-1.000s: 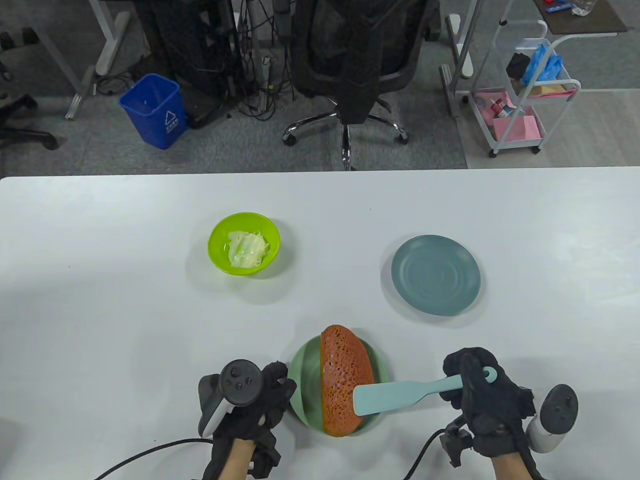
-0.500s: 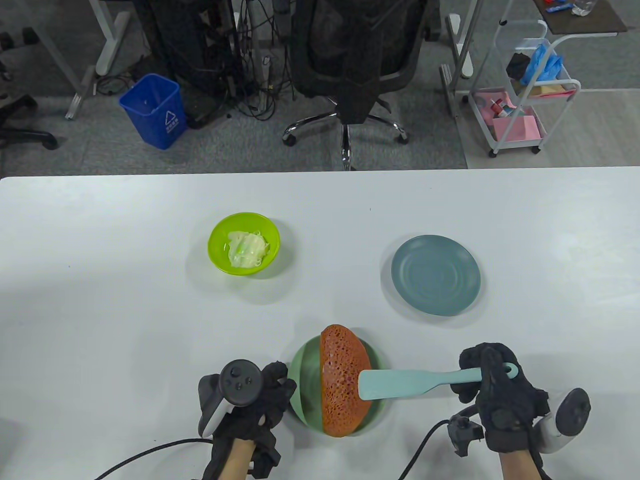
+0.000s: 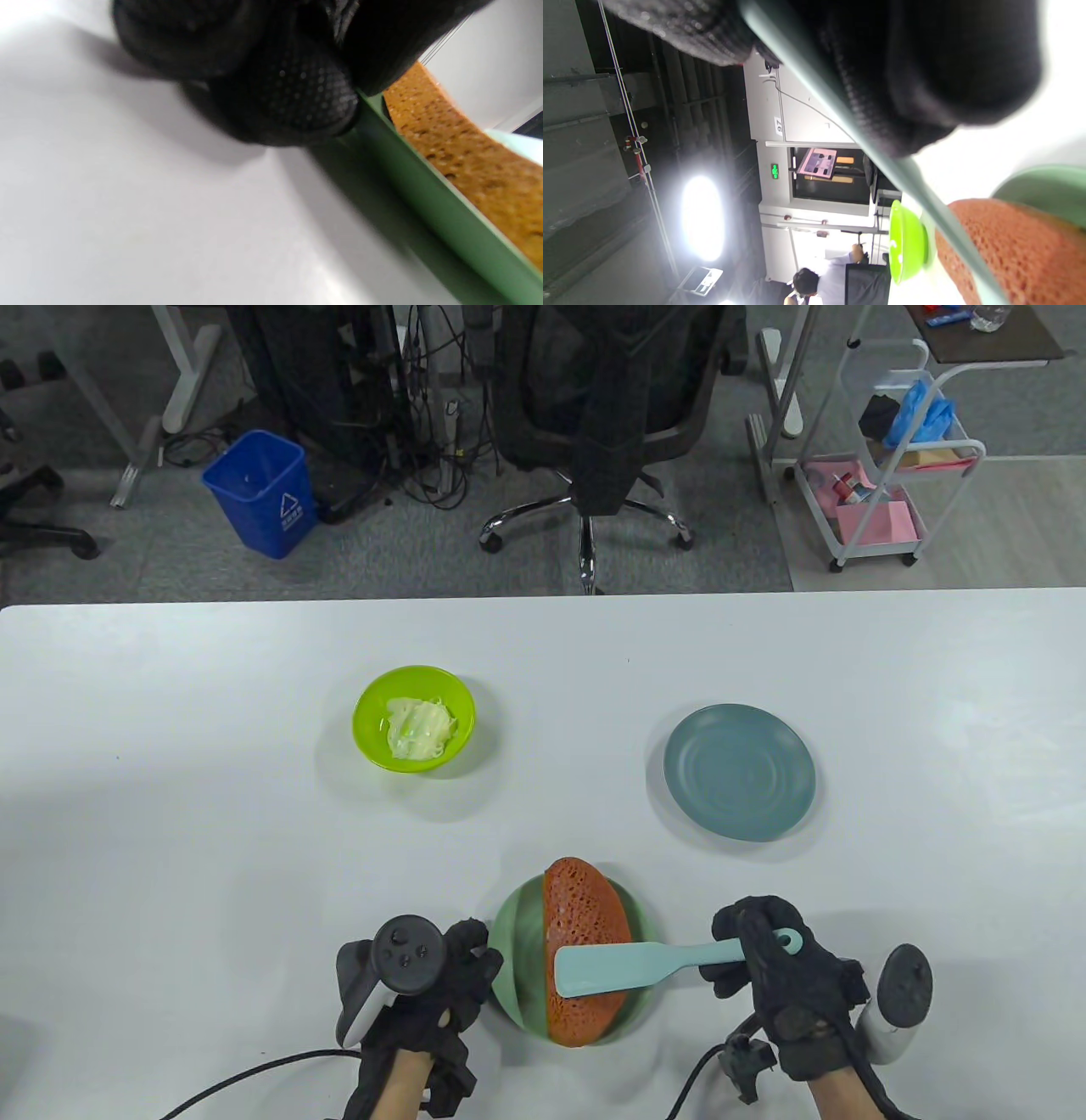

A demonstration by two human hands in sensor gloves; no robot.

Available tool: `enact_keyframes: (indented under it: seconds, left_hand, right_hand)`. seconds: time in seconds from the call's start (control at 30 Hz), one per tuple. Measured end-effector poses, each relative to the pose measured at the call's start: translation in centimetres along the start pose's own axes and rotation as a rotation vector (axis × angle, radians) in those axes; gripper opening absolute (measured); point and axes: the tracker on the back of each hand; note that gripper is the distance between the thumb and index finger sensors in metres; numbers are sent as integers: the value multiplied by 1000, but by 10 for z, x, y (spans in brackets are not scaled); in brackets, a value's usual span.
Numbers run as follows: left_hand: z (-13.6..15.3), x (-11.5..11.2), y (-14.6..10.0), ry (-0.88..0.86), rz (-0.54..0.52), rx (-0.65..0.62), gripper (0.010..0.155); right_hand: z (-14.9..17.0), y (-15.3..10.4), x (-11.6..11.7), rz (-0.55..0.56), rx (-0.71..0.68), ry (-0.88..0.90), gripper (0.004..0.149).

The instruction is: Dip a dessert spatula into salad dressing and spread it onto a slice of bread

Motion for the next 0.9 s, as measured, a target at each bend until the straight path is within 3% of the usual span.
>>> enact_keyframes:
  seconds: [0.3,0.67,0.9]
  left_hand:
    - [0,0,0,-1,0,-1,56]
    - [0,0,0,-1,0,-1,56]
    - [0,0,0,-1,0,-1,56]
  right_hand:
    - [-17,-5,-7,58,-42,-106,35]
    - [-23,-8,-39,176,-63,-63,35]
    - [-22,-7,-39,179,-85,-34,35]
Point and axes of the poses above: the tracker on the back of each hand, its own z axis roughly to the little-finger side, its own y axis roughly from the wrist to the fingertips, x = y × z, and after that the axes turned 7 degrees about x, right-handed
